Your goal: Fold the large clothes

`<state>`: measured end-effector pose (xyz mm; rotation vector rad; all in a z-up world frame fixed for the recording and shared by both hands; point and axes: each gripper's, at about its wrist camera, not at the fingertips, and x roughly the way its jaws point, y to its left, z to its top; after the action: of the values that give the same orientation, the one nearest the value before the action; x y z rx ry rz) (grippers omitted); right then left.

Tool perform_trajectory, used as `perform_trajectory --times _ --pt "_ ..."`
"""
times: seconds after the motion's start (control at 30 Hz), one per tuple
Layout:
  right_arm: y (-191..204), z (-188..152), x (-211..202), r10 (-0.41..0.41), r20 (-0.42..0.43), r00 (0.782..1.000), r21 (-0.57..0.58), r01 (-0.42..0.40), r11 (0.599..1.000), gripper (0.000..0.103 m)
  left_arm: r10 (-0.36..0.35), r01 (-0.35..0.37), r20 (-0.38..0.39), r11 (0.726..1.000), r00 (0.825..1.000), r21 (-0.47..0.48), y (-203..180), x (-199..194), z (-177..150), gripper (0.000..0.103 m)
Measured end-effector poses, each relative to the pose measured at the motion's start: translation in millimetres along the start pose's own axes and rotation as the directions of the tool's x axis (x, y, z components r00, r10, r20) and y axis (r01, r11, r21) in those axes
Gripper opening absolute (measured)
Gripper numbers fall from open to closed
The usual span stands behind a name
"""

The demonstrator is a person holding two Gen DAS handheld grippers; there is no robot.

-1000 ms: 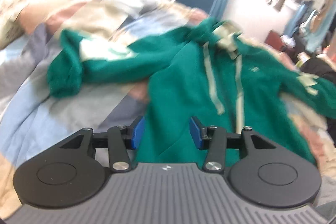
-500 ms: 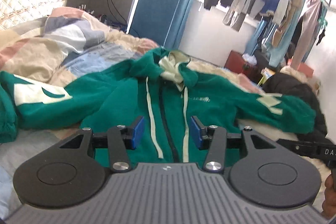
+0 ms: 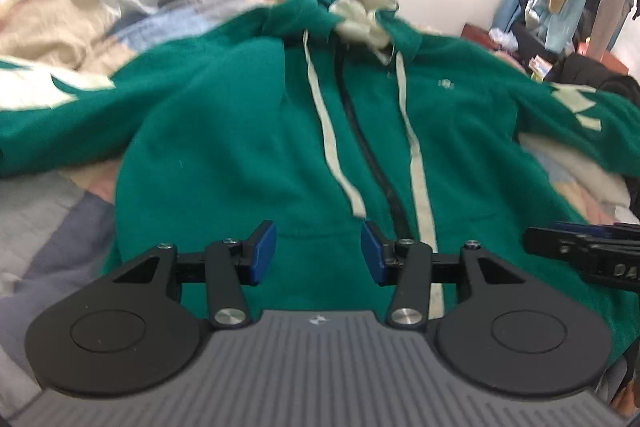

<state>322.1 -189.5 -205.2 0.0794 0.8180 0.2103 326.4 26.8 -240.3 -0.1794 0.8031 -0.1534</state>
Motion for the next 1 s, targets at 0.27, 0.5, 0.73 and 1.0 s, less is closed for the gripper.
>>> perform_trajectory --times 0.27,0.5,0.73,1.0 --pt "-6.2 -15.1 45.9 -0.028 -0.122 0.992 0.047 0.034 0.998 0.045 -0.002 -0.005 -0.103 0.998 0.995 -0.059 13.7 40.7 -4.8 0.053" --pt "-9.1 -20.3 54.7 -0.024 -0.137 0.990 0.086 0.036 0.996 0.045 -0.015 0.008 -0.098 0.997 0.995 -0.072 14.1 44.7 -4.9 0.053" --pt "-13.0 -13.0 30.7 -0.011 -0.035 0.999 0.108 0.014 0.994 0.046 -0.044 0.039 -0.033 0.990 0.998 -0.136 21.2 28.0 9.6 0.053" --pt "-29.1 36.0 18.8 0.055 0.085 0.995 0.146 -0.067 0.987 0.060 -0.068 0.076 0.052 0.983 0.996 -0.169 30.8 22.6 60.3 0.053"
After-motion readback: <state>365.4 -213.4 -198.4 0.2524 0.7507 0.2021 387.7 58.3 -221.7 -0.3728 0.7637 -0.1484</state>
